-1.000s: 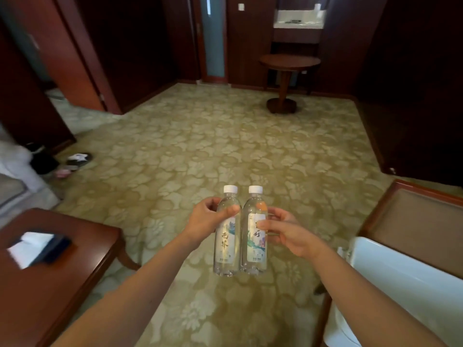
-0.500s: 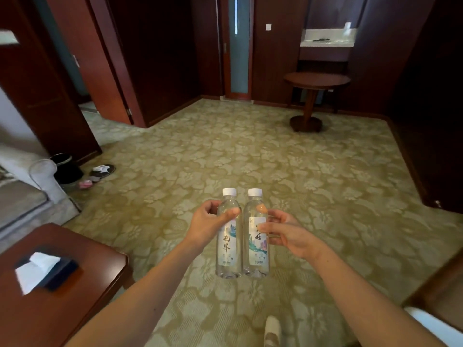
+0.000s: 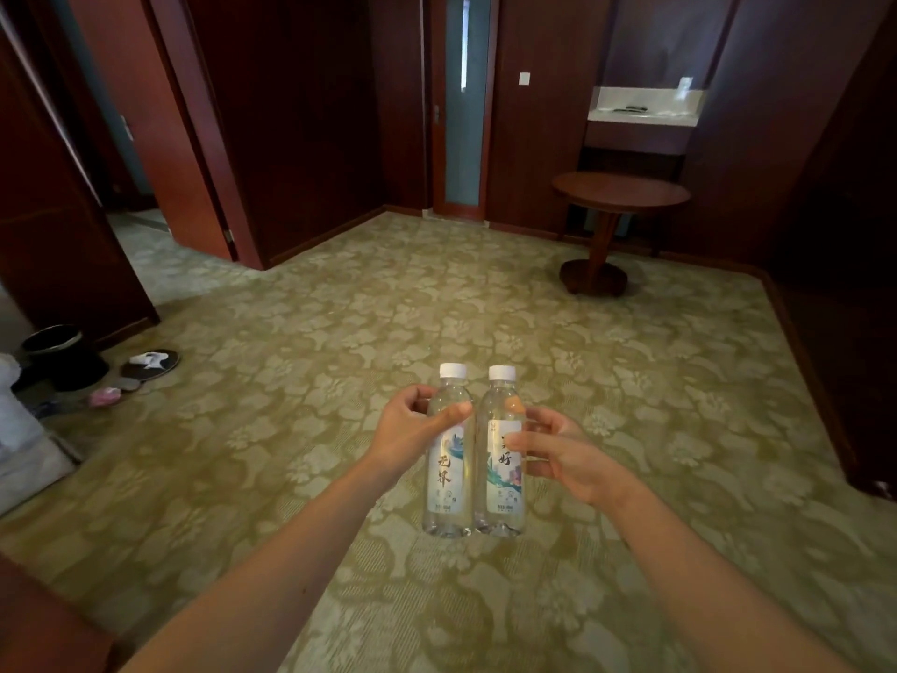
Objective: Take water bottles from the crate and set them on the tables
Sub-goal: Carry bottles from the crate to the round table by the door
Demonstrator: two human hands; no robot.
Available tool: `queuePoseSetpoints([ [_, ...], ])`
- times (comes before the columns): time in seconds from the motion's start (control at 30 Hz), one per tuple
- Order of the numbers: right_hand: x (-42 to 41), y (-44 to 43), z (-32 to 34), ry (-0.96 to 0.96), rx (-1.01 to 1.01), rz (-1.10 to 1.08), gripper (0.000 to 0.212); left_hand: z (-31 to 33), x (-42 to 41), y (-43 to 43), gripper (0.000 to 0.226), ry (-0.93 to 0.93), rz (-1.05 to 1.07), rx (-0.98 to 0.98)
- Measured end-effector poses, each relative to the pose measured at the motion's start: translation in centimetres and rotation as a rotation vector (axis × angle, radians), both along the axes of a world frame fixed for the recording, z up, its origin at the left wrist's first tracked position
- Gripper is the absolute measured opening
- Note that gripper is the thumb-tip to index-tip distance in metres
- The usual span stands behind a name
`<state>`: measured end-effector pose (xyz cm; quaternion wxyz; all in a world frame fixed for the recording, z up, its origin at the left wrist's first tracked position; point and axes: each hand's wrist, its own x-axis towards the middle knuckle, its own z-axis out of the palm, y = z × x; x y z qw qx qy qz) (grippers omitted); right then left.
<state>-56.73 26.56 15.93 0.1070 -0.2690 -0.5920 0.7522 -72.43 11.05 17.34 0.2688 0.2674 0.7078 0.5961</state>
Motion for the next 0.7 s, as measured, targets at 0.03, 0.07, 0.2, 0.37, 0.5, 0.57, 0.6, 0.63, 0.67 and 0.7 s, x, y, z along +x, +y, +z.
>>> queuePoseSetpoints([
  [0.03,-0.7,1.6,-0.1,-0.006,0.002,-0.007,0.077,0.0,-0.7,1.7,0.055,-0.001,-0.012,-0.004],
  [0.07,-1.3,3.2,-0.3,-0.01,0.007,-0.013,0.077,-0.1,-1.4,3.3,0.059,-0.003,-0.024,-0.012],
  [0.2,-4.5,10.0,-1.4,-0.037,0.02,-0.053,0.08,-1.1,-5.1,10.6,0.062,-0.024,-0.061,-0.034],
  [0.37,-9.8,19.3,-2.0,-0.049,0.032,-0.121,0.072,-2.9,-11.9,21.2,0.079,-0.006,-0.123,-0.058],
  [0.5,-14.5,26.9,-1.1,-0.045,0.041,-0.187,0.071,-2.2,-17.6,30.2,0.084,-0.005,-0.217,-0.052],
  [0.57,-16.5,30.6,-0.7,-0.034,0.043,-0.224,0.073,-1.5,-20.1,34.7,0.083,0.002,-0.271,-0.039],
  [0.6,-17.4,32.4,-0.4,-0.032,0.043,-0.244,0.074,-1.2,-21.2,36.9,0.083,0.009,-0.29,-0.04],
  [0.63,-18.1,34.1,-0.3,-0.035,0.043,-0.263,0.074,-1.0,-22.3,39.1,0.085,0.014,-0.304,-0.045],
  [0.67,-18.8,35.8,-0.2,-0.04,0.045,-0.28,0.074,-1.0,-23.2,41.1,0.088,0.016,-0.315,-0.052],
  [0.7,-19.5,37.4,-0.1,-0.043,0.045,-0.293,0.075,-1.1,-24.1,43.0,0.092,0.014,-0.325,-0.054],
])
